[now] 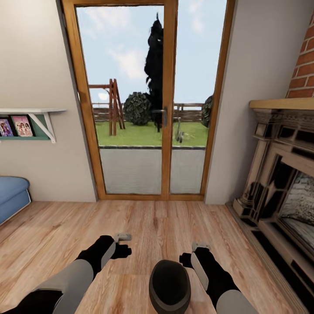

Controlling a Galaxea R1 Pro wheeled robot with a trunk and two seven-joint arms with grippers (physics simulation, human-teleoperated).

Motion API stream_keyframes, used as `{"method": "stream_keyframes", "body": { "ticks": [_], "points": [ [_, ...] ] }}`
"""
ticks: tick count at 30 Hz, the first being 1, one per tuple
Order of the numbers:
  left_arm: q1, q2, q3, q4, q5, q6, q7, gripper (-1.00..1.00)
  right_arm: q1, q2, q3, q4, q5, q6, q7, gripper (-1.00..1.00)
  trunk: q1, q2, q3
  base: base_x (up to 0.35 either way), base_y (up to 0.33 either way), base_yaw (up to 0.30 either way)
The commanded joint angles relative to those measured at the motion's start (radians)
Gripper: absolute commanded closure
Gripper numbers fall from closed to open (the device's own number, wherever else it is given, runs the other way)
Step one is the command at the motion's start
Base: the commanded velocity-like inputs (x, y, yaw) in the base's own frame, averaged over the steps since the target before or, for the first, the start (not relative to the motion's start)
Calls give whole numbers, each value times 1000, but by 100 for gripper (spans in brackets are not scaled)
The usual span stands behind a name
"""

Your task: Place each of the two pumpkins and all three candles from the living room inside a cabinet in the living room (use any cabinet), then make sure every cabinet is closed, and position the cauldron so it is next to a table in the living room.

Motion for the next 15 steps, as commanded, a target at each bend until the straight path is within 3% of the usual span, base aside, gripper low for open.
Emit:
{"method": "stream_keyframes", "body": {
  "ticks": [1,10,15],
  "points": [
    [0,-3,-1,-2,4,5,1,-100,0,0,2,-1,-10,2,-9,-100,4,-8,-4,0,0,0],
    [1,-6,-1,-2,3,5,1,-100,0,0,3,-3,-10,-17,-9,-100,38,-71,-32,0,0,-7],
    [1,-6,-1,-2,3,5,1,-100,0,0,4,-3,-11,-22,-9,-100,58,-106,-47,0,0,-126]
  ]
}}
